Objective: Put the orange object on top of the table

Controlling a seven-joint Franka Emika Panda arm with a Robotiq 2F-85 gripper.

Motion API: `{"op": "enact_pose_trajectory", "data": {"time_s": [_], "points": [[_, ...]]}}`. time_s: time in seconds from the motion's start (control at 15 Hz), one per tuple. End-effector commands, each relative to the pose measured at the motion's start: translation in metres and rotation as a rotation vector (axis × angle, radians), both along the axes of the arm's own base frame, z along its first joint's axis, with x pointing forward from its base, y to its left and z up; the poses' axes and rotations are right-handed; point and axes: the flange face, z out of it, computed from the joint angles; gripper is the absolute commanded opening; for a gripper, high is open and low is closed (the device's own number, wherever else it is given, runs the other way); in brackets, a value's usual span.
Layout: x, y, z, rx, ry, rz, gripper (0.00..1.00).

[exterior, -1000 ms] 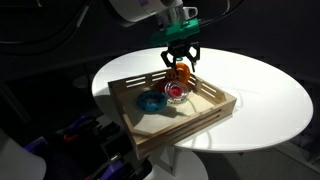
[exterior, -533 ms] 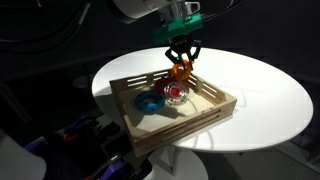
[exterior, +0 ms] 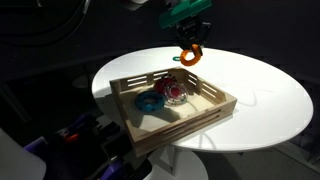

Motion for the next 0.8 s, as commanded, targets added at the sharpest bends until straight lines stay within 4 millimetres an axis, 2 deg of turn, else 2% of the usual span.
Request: {"op": "enact_pose_trajectory", "data": {"time_s": [0.0, 0.33, 0.73], "points": [[0.008, -0.01, 0.016, -0.023, -0.038, -0.034, 0.06], [0.01, 0.009, 0.019, 0.027, -0.054, -0.034, 0.06], [0.003, 0.071, 0.015, 0.141, -0.045, -0.011, 0.06]]}}
